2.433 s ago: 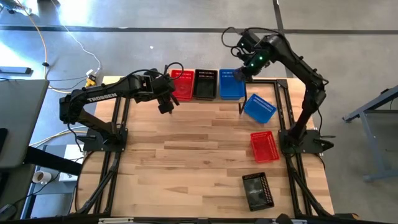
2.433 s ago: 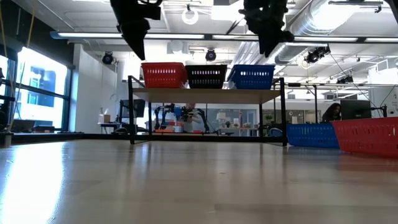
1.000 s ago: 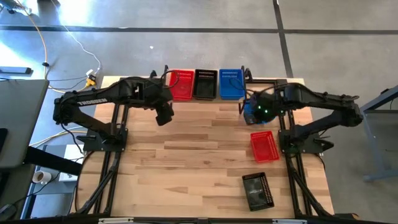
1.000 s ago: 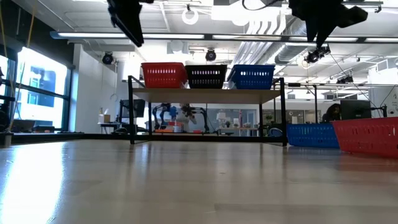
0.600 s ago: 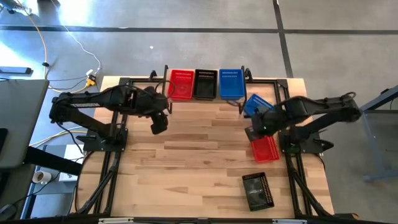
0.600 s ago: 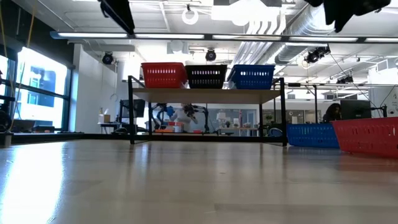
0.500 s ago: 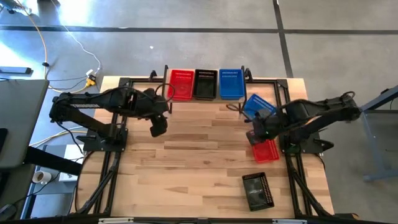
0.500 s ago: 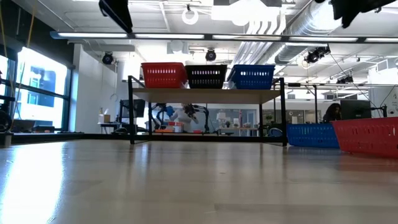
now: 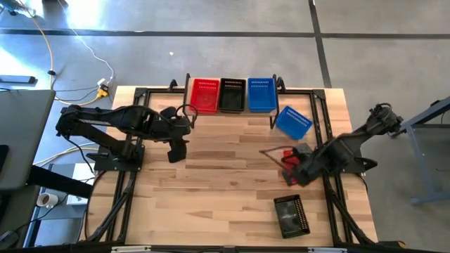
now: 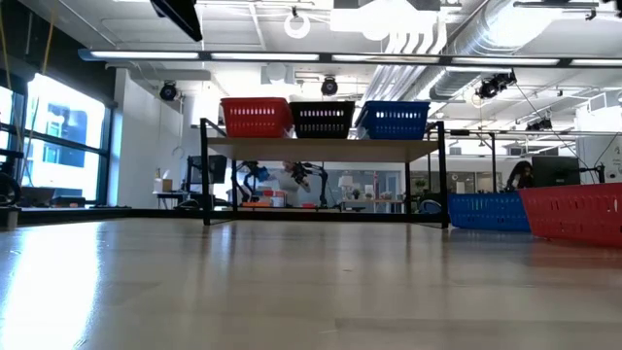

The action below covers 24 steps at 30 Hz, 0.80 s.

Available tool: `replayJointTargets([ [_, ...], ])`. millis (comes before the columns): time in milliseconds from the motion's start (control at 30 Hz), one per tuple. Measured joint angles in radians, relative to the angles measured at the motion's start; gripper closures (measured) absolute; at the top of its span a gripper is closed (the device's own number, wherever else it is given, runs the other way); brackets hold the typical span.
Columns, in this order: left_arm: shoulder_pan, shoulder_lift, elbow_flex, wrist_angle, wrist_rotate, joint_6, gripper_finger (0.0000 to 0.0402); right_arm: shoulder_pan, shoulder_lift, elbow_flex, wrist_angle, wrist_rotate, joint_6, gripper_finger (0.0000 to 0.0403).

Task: Stack baskets on shelf by color
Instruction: Stack the black bin on top of the black bins on the shelf

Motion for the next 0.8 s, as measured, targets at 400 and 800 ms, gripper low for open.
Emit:
replayJointTargets([
  [400,-0.017,0.0,0.0,0.037,0.0,-0.126,0.0229,0.143,0.168,0.0,0.01,-0.046,0.048,0.0315],
  [800,-0.017,0.001,0.0,0.037,0.0,-0.219,0.0229,0.308,0.231,0.001,0.046,-0.041,0.238,0.0315],
])
